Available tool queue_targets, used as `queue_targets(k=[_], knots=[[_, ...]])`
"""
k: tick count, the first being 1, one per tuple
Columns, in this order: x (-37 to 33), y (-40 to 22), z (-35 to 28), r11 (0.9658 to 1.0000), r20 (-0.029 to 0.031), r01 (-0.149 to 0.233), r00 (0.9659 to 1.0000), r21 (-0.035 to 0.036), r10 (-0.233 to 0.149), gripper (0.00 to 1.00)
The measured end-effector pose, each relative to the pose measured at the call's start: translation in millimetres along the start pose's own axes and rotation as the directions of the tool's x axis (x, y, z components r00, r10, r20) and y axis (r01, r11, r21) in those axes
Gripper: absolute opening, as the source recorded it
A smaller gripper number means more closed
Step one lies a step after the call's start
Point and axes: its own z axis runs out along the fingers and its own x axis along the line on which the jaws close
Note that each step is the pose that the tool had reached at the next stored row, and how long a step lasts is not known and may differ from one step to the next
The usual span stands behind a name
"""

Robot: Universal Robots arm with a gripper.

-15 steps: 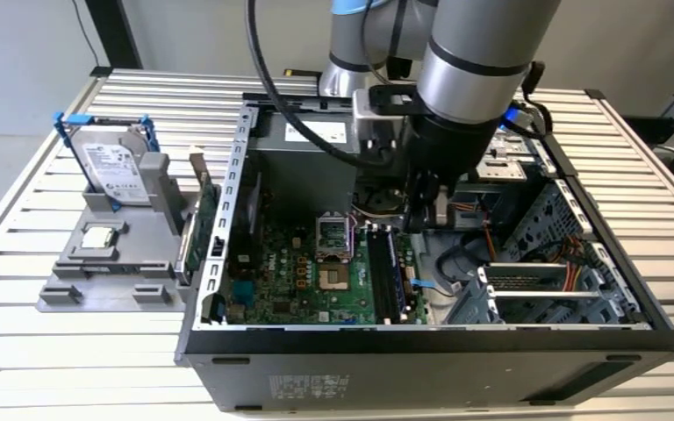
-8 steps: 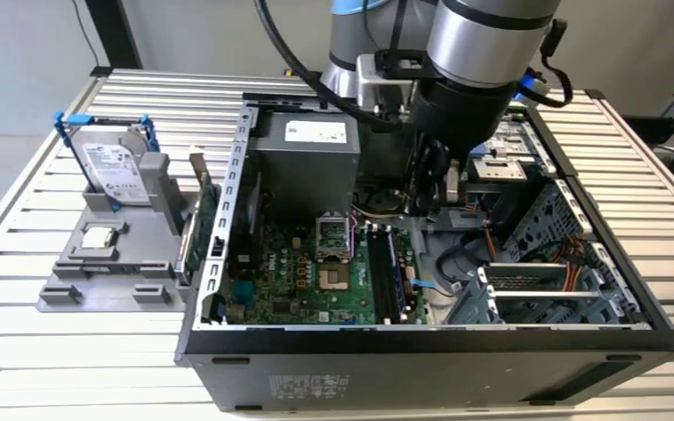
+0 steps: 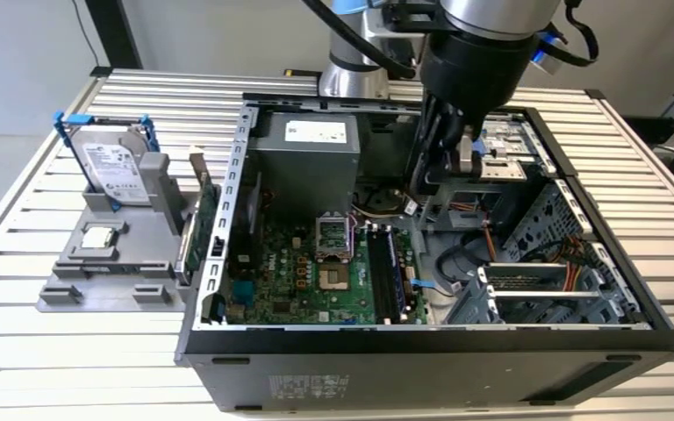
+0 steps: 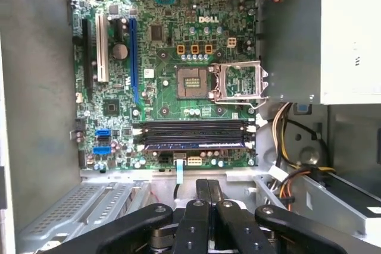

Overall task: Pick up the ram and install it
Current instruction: 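Press down the ram until it locks into place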

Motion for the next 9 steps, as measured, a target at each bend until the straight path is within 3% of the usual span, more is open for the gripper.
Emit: queue_targets(k=[9], knots=[[0.3, 0.0, -0.4, 1.0, -0.0001, 0.0, 1.0, -0.0011, 0.0, 0.0]])
